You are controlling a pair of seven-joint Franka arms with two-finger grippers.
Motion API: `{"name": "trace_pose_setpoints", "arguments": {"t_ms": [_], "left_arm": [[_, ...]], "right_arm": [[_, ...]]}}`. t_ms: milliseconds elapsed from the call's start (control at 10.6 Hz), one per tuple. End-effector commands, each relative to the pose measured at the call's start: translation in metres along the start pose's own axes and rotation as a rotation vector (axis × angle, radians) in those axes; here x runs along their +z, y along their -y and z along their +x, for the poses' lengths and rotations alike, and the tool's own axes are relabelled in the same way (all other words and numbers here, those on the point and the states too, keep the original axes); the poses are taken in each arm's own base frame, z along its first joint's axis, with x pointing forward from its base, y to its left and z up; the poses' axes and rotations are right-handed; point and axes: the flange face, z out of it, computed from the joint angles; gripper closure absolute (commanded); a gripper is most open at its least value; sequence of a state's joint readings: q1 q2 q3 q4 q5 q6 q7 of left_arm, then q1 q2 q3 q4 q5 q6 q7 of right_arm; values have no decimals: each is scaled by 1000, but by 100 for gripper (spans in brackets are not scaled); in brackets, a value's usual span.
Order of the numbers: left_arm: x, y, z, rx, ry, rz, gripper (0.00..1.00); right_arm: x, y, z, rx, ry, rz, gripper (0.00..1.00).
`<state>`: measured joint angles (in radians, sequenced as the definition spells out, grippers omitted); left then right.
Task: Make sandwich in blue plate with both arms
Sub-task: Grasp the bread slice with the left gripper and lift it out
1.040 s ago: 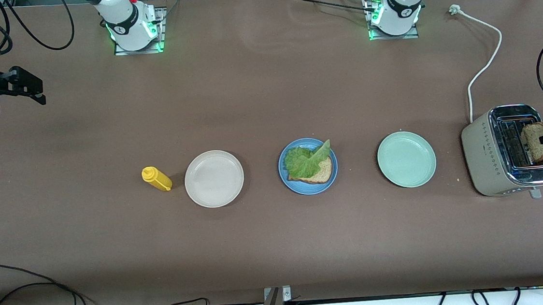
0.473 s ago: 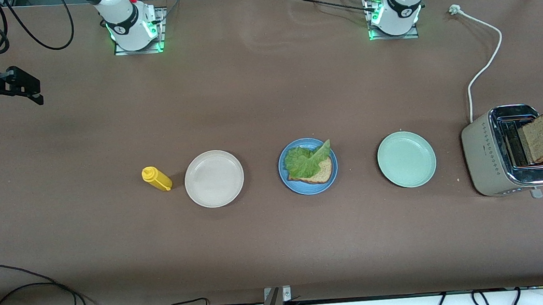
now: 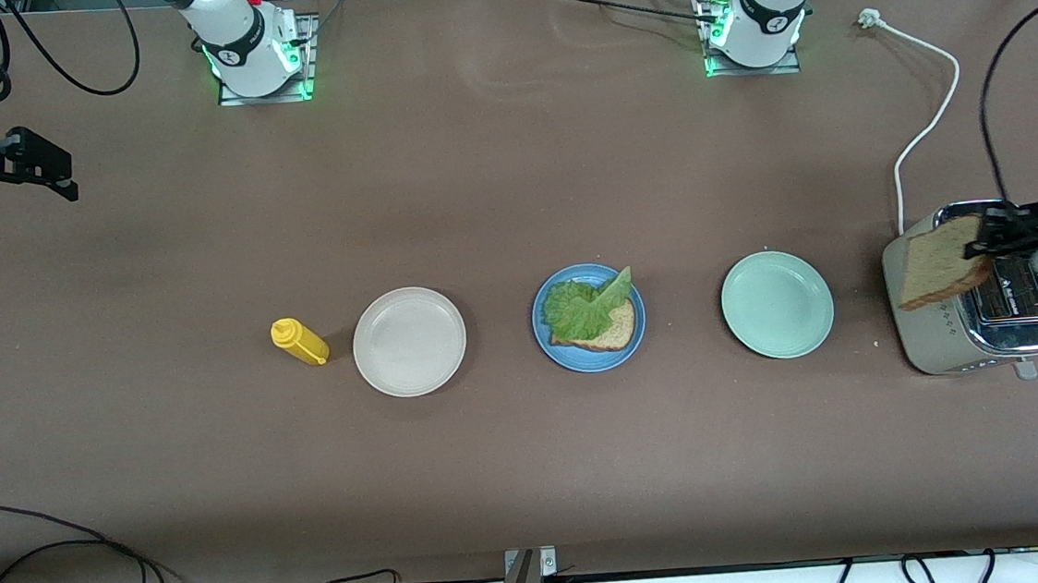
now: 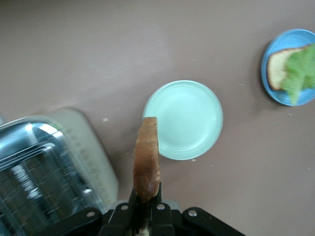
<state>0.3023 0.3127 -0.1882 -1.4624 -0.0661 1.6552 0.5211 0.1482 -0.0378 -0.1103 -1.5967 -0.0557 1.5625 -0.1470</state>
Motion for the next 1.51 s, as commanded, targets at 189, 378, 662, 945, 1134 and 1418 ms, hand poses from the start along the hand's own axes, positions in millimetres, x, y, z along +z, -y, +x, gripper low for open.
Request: {"name": "trace_pose_setpoints", "arguments": {"t_ms": [189, 378, 662, 945, 1134, 1418], "left_arm": [[47, -167, 68, 157, 85, -120, 100], [90, -213, 92, 136, 90, -329, 100], [166, -253, 127, 53, 80, -578, 100], [249, -257, 151, 13, -12, -825, 100], [283, -246, 159, -16, -76, -861, 100], [325, -239, 156, 35, -84, -875, 100]], "right_arm": [[-7, -4, -3, 5, 2, -17, 0], [-7, -5, -4, 5, 8, -16, 0], [-6, -12, -6, 17, 11, -13, 0], [-7, -14, -6, 24, 6, -3, 0], [-8, -14, -6, 25, 4, -1, 0], [-6, -9, -4, 20, 6, 1, 0]]}}
